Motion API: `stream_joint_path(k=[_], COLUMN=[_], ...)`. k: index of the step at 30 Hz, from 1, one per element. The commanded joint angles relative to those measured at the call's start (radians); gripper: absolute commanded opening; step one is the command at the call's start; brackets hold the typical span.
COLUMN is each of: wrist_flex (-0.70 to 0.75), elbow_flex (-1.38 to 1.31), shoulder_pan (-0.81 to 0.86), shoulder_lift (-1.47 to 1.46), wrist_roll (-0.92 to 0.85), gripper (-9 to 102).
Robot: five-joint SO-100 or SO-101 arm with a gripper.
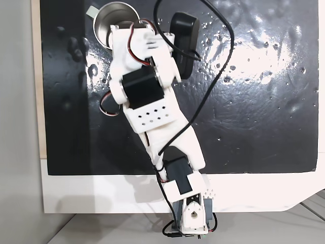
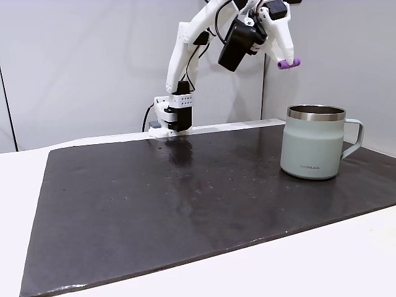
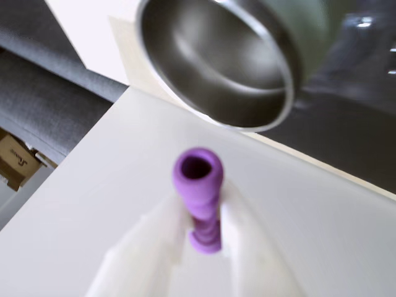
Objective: Grasp a pengrip and put it in the cup.
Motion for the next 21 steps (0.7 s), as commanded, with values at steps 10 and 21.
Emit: stream_joint_path(k=[10,21], wrist_flex=[-0.11,-0.078], elbow_flex=[-0.29,-0.29], shoulder_pan=[-0.115,-0.051], shoulder_lift=[-0.25,-0.236], wrist_roll=[-0.046,-0.046], gripper=[0,10])
